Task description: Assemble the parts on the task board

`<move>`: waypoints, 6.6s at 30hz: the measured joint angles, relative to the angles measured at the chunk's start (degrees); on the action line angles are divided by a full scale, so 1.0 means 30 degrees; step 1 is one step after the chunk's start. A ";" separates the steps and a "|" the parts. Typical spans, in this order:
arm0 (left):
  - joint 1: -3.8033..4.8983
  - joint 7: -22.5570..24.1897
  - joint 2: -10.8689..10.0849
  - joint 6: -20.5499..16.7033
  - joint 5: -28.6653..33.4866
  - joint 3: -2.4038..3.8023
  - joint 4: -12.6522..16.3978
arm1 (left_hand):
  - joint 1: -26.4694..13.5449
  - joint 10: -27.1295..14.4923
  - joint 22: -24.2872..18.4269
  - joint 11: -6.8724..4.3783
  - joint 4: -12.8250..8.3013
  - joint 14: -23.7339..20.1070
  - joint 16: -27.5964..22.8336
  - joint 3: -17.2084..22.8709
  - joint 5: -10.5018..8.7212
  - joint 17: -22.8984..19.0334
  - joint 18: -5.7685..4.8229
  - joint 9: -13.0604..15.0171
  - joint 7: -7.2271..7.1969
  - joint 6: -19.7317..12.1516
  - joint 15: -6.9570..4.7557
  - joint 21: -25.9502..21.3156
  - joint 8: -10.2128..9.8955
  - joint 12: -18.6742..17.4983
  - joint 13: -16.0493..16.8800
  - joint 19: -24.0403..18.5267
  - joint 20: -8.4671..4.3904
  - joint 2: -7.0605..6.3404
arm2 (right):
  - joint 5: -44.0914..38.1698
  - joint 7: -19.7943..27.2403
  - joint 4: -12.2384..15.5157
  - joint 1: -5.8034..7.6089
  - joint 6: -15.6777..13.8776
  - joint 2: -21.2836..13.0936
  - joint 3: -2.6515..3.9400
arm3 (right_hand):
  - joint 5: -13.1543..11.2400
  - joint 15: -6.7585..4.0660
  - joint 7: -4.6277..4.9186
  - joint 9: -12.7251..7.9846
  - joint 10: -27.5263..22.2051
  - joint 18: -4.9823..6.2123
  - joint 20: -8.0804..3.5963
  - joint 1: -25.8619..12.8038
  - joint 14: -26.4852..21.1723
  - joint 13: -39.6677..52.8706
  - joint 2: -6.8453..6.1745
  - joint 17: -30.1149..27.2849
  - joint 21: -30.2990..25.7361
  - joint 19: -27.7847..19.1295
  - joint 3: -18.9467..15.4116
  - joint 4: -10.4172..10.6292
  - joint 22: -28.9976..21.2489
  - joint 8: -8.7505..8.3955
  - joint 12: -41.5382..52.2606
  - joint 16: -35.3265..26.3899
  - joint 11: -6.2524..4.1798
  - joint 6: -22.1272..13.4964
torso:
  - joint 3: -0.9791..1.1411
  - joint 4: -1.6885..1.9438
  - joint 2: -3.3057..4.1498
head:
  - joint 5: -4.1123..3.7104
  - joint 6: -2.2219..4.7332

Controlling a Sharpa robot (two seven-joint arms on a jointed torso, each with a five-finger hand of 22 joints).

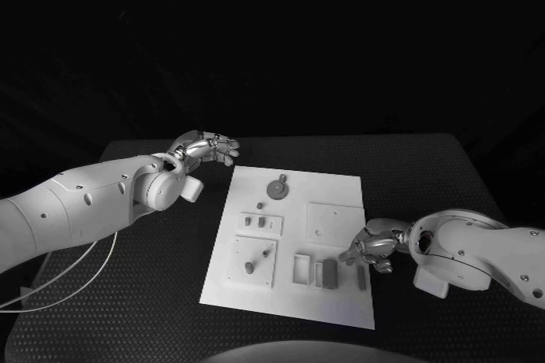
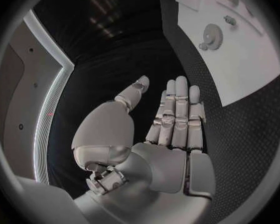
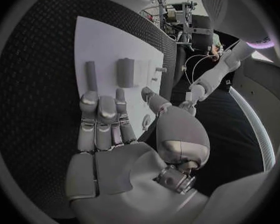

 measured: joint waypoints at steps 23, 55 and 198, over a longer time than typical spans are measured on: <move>-0.0005 -0.0013 -0.0119 0.0065 0.0012 -0.0009 0.0246 | 0.0001 0.0000 0.0035 0.0000 0.0041 0.0000 -0.0073 -0.0041 0.0001 0.0032 0.0000 0.0002 0.0000 0.0000 0.0000 0.0000 0.0000 0.0000 0.0000 0.0000 0.0000 0.0001 | -0.0889 -0.1902 -0.0086 -0.0452 -0.0987 0.1439 -0.0616 | 0.0000 0.0206 0.0117 -0.0121 -0.0001 -0.0052 -0.0102 -0.2342 -0.0207 0.0343 -0.0938 -0.0002 0.0374 -0.0173 0.0706 -0.0129 0.0000 -0.0697 -0.0001 0.0447 0.0001 -0.0071 | -0.0062 0.0038 0.0031 | -0.0196 -0.0148; -0.0004 -0.0050 -0.0288 0.0084 0.0020 -0.0010 0.0416 | 0.0002 0.0000 0.0068 0.0000 0.0041 0.0000 -0.0073 -0.0040 0.0001 0.0065 0.0001 0.0004 0.0000 0.0000 0.0000 -0.0075 0.0000 0.0000 0.0000 0.0000 0.0000 0.0001 | -0.1539 -0.1902 -0.0538 -0.0684 -0.1711 0.2474 -0.0616 | -0.0023 0.0153 -0.0009 0.1107 0.0175 -0.0137 -0.0131 -0.0580 -0.0261 0.0614 -0.0486 -0.0190 0.0738 -0.0132 0.2423 -0.2127 -0.0002 -0.0606 -0.0116 0.0970 -0.0166 0.0871 | -0.0059 0.0024 0.0038 | -0.0011 -0.0346; 0.0004 -0.0270 -0.0427 0.0076 0.0030 -0.0015 0.0605 | -0.0073 0.0000 0.0242 0.0000 0.0196 0.0000 -0.0294 0.0014 0.0001 0.0265 0.0002 -0.0018 0.0070 -0.0070 0.0000 -0.0150 0.0000 0.0000 0.0000 0.0069 0.0068 -0.0073 | 0.1019 -0.2313 -0.1074 0.0059 -0.2356 0.4135 -0.0695 | 0.0076 0.0212 0.0021 -0.0054 0.0130 0.0010 0.0213 -0.2344 -0.1031 0.1289 -0.2143 -0.1025 0.1104 -0.0552 0.2176 -0.1357 -0.0381 -0.1178 -0.0967 0.1260 0.0003 0.1033 | -0.0049 -0.0004 0.0071 | 0.0223 -0.0361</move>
